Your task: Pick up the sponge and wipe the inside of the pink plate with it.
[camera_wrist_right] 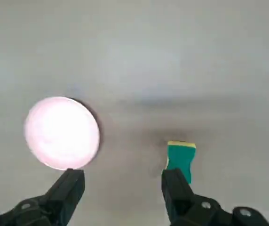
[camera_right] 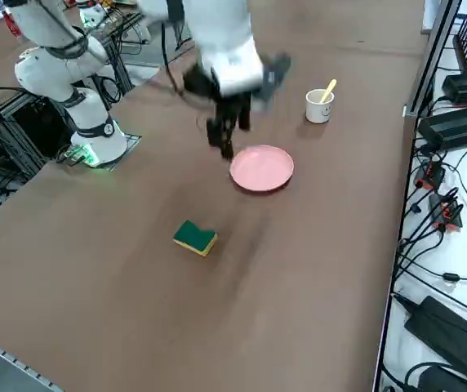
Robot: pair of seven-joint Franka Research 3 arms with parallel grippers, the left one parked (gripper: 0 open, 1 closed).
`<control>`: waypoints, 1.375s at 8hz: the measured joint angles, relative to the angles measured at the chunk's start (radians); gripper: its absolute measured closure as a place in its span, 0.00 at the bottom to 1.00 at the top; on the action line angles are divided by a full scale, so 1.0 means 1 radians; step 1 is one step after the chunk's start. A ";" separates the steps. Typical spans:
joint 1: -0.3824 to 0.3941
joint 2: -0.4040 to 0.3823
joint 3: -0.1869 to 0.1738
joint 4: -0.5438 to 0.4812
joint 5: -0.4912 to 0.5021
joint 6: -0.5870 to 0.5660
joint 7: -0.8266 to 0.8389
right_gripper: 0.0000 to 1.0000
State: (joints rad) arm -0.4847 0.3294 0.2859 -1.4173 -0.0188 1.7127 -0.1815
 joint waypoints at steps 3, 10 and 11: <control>0.004 -0.135 0.054 0.017 0.002 -0.096 0.066 0.00; 0.407 -0.267 -0.255 -0.010 0.005 -0.241 0.151 0.00; 0.484 -0.277 -0.328 -0.018 0.005 -0.256 0.151 0.00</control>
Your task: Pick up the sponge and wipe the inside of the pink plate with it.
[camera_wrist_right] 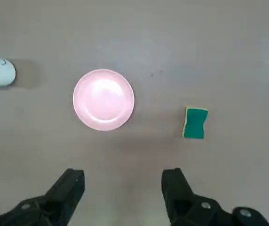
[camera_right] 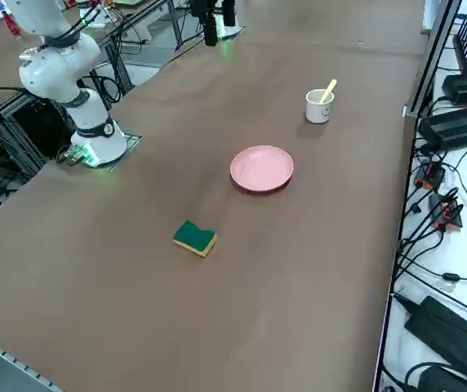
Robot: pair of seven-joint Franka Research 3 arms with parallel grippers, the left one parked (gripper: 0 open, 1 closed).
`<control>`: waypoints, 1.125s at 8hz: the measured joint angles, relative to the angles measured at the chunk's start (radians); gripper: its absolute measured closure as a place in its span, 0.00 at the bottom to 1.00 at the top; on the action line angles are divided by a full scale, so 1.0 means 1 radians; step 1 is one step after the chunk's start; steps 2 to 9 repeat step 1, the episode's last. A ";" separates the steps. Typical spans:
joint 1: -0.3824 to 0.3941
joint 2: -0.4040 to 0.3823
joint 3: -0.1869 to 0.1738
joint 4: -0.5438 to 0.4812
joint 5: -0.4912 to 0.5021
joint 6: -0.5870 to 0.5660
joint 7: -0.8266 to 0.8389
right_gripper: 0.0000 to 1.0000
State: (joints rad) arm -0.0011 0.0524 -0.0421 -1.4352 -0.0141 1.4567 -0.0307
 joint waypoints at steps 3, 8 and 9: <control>0.031 -0.009 -0.025 -0.008 0.000 -0.003 0.000 0.00; 0.031 -0.009 -0.025 -0.008 0.000 -0.003 0.000 0.00; 0.031 -0.009 -0.025 -0.008 0.000 -0.003 0.000 0.00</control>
